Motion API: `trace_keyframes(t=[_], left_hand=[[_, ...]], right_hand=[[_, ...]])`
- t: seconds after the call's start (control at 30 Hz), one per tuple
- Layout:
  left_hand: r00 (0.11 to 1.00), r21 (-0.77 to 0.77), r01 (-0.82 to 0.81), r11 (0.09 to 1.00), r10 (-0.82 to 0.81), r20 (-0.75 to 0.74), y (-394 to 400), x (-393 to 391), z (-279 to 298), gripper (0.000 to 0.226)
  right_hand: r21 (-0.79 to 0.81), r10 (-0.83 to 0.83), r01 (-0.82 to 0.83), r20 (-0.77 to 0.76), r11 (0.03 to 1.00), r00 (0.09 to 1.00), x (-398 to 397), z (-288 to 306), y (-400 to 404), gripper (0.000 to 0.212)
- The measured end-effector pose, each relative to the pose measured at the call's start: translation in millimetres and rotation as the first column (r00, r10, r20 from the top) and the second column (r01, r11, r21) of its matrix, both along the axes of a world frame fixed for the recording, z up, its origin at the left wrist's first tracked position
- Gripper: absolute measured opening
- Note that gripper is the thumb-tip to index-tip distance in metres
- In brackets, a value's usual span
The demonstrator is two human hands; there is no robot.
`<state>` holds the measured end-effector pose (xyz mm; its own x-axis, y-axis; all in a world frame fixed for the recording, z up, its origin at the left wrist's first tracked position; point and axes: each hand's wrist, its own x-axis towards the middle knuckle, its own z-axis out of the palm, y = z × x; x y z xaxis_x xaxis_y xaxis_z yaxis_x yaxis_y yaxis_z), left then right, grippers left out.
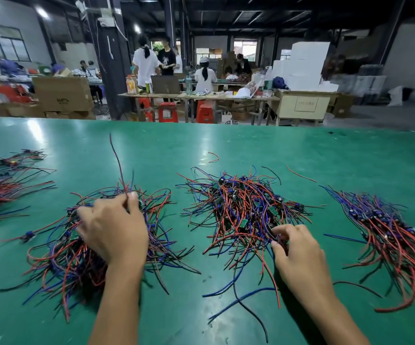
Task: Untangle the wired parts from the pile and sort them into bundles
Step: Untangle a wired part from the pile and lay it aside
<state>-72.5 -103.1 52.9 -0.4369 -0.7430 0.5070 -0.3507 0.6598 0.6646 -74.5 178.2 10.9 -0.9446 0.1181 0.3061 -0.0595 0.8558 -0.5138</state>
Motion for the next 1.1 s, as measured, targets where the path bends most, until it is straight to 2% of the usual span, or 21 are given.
trace_keyframes(t=[0.1,0.2,0.27,0.3,0.33,0.4,0.43,0.5,0.6,0.67,0.7,0.73,0.77,0.8,0.83,0.9,0.97,1.03,1.1], left_hand=[[0.995,0.021,-0.023,1.000,0.021,0.095,-1,-1,-5,0.044],[1.000,0.009,-0.006,1.000,0.005,0.007,17,-1,1,0.058],[0.982,-0.106,0.108,0.989,-0.123,-0.144,35,-3,7,0.048],[0.949,-0.194,0.218,0.956,-0.255,-0.187,45,-4,8,0.038],[0.895,-0.270,0.362,0.892,-0.414,-0.168,56,-4,7,0.029],[0.719,-0.289,0.683,0.671,-0.686,0.106,73,-4,-1,0.019],[0.619,-0.235,0.785,0.573,-0.741,0.261,80,-4,-8,0.018],[0.521,-0.145,0.845,0.514,-0.735,0.434,87,-7,-23,0.021],[0.518,-0.156,0.846,0.509,-0.719,0.463,89,-8,-33,0.021],[0.548,-0.205,0.835,0.510,-0.743,0.383,95,-10,-34,0.019],[0.550,-0.157,0.835,0.528,-0.790,0.271,100,-10,-33,0.020],[0.525,0.010,0.848,0.529,-0.843,0.116,106,-9,-30,0.028],[0.472,0.258,0.860,0.441,-0.879,-0.067,113,-6,-24,0.037],[0.432,0.463,0.836,0.295,-0.873,-0.224,119,-5,-19,0.042],[0.405,0.593,0.792,0.144,-0.850,-0.335,123,-5,-16,0.043],[0.372,0.680,0.732,-0.045,-0.810,-0.454,124,-4,-15,0.035],[0.373,0.699,0.700,-0.146,-0.760,-0.533,118,-2,-14,0.020],[0.399,0.717,0.677,-0.165,-0.737,-0.545,109,-5,-14,0.015],[0.418,0.747,0.640,-0.178,-0.736,-0.533,102,-7,-11,0.020]], right_hand=[[-0.119,0.014,-0.021,-0.058,0.993,0.998,-4,-2,0,0.023],[-0.262,0.009,-0.057,-0.179,0.963,0.984,-8,-2,1,0.018],[-0.328,-0.018,-0.086,-0.302,0.941,0.953,-9,0,0,0.020],[-0.359,-0.027,-0.107,-0.350,0.927,0.937,-9,1,-2,0.022],[-0.395,-0.032,-0.135,-0.388,0.909,0.921,-9,2,-3,0.023],[-0.471,-0.042,-0.202,-0.457,0.859,0.889,-9,3,-5,0.025],[-0.503,-0.053,-0.231,-0.489,0.833,0.871,-8,4,-5,0.026],[-0.539,-0.081,-0.274,-0.543,0.796,0.836,-7,6,-6,0.026],[-0.586,-0.101,-0.340,-0.591,0.736,0.800,-3,11,-8,0.027],[-0.612,-0.089,-0.384,-0.600,0.692,0.795,-2,11,-9,0.033],[-0.612,-0.077,-0.401,-0.605,0.682,0.792,-1,11,-10,0.037],[-0.603,-0.058,-0.416,-0.610,0.680,0.790,0,11,-11,0.039],[-0.580,-0.028,-0.436,-0.621,0.688,0.783,1,10,-13,0.039],[-0.539,0.019,-0.461,-0.635,0.705,0.772,2,9,-16,0.038],[-0.478,0.082,-0.489,-0.649,0.730,0.756,3,7,-18,0.039],[-0.323,0.225,-0.532,-0.650,0.782,0.726,6,2,-23,0.047],[-0.173,0.340,-0.550,-0.626,0.817,0.702,7,-3,-23,0.056],[-0.101,0.421,-0.572,-0.576,0.814,0.701,7,-4,-22,0.060],[-0.089,0.463,-0.595,-0.540,0.799,0.702,8,-3,-21,0.051]])
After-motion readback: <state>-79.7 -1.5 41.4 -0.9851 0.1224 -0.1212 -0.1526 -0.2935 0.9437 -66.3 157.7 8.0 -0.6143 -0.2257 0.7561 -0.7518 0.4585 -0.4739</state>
